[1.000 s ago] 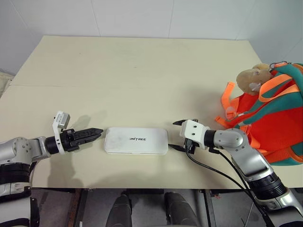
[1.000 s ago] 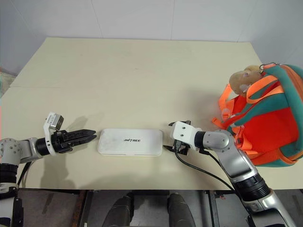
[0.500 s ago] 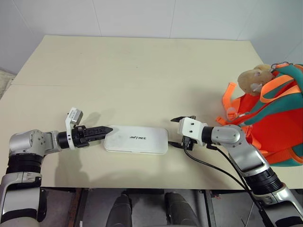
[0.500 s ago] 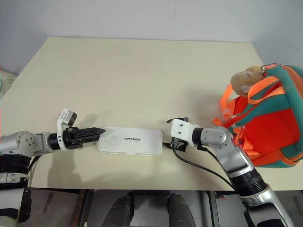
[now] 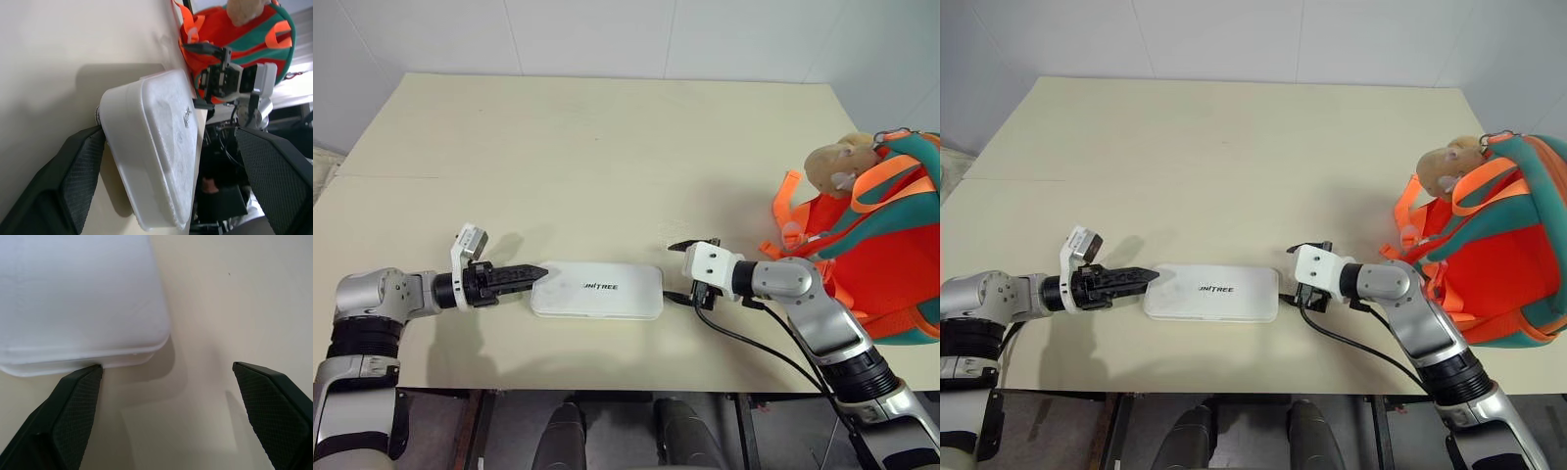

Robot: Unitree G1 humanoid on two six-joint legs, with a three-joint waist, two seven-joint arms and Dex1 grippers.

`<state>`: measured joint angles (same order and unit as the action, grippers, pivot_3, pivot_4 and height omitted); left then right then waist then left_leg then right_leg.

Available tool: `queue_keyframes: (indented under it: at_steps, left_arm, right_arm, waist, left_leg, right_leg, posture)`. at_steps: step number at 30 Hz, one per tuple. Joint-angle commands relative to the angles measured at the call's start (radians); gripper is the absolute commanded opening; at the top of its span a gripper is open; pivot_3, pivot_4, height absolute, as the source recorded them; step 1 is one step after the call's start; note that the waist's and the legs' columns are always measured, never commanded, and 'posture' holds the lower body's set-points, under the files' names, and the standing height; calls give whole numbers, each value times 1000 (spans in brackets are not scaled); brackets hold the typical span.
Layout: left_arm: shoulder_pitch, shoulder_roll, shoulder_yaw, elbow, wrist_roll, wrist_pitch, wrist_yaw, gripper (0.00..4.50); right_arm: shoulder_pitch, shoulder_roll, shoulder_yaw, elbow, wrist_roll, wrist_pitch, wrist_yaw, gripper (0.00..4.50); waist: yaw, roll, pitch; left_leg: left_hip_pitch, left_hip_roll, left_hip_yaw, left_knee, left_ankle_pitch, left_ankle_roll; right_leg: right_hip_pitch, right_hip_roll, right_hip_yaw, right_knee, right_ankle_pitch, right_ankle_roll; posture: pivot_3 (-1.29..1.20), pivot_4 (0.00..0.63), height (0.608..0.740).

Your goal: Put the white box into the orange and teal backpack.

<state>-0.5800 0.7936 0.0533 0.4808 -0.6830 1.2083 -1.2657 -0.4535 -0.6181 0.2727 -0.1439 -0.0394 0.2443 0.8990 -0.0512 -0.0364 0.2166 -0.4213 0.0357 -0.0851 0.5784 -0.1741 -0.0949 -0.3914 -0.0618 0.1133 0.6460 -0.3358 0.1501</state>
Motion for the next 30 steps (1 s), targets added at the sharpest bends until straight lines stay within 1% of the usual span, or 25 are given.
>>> queue_keyframes:
  at_steps: [1,6,9,11,15,18,22,27,30]
  left_arm:
    - [-10,-10,-63,-21,12,-6,-54,4482]
    - [-24,-18,-111,-25,40,-22,-85,4482]
    - [-31,-34,-105,-35,38,-17,-78,4482]
    - [-32,-42,-92,-35,35,-20,-74,4482]
    - [-42,-77,-42,-42,25,-6,-13,4482]
    - [-24,-88,-20,-90,13,15,9,4482]
    - [23,-78,-6,-152,26,5,45,4482]
    - [51,-64,36,-173,38,-11,94,4482]
    - [78,-46,64,-247,-10,56,93,4482]
  right_arm:
    - [-5,8,-3,-13,6,-20,2,4500]
    - [-3,9,-6,-15,5,-20,5,4500]
    - [-2,11,-7,-18,3,-17,3,4500]
    - [1,13,-9,-23,1,-13,3,4500]
    - [7,17,-9,-31,-2,-10,4,4500]
    - [8,22,-10,-34,-4,-8,5,4500]
    - [6,27,-12,-30,-7,-11,6,4500]
    - [12,26,-13,-34,-8,-13,8,4500]
    - [14,25,-13,-32,-9,-17,10,4500]
  waist:
    - [0,0,0]
    - [2,0,0]
    - [3,0,0]
    - [4,0,0]
    - [10,0,0]
    - [17,0,0]
    - [18,0,0]
    - [18,0,0]
    - [14,0,0]
  left_leg:
    - [0,0,0,0,0,0]
    - [0,0,0,0,0,0]
    - [0,0,0,0,0,0]
    - [0,0,0,0,0,0]
    - [0,0,0,1,0,0]
    - [0,0,0,2,0,0]
    - [0,0,0,2,1,0]
    - [0,0,0,1,1,0]
    - [0,0,0,1,1,0]
  right_leg:
    - [0,0,0,0,0,0]
    - [0,0,0,0,0,0]
    - [1,0,0,0,0,0]
    - [1,0,0,0,0,0]
    - [1,0,0,0,0,0]
    - [1,0,0,0,0,1]
    - [1,0,0,0,1,1]
    - [1,0,0,0,1,0]
    - [1,0,0,0,1,0]
  posture:
    - [0,150,740]
    - [0,150,740]
    - [0,150,740]
    - [0,150,740]
    - [0,150,740]
    - [0,150,740]
    - [0,150,740]
    - [0,150,740]
    - [0,150,740]
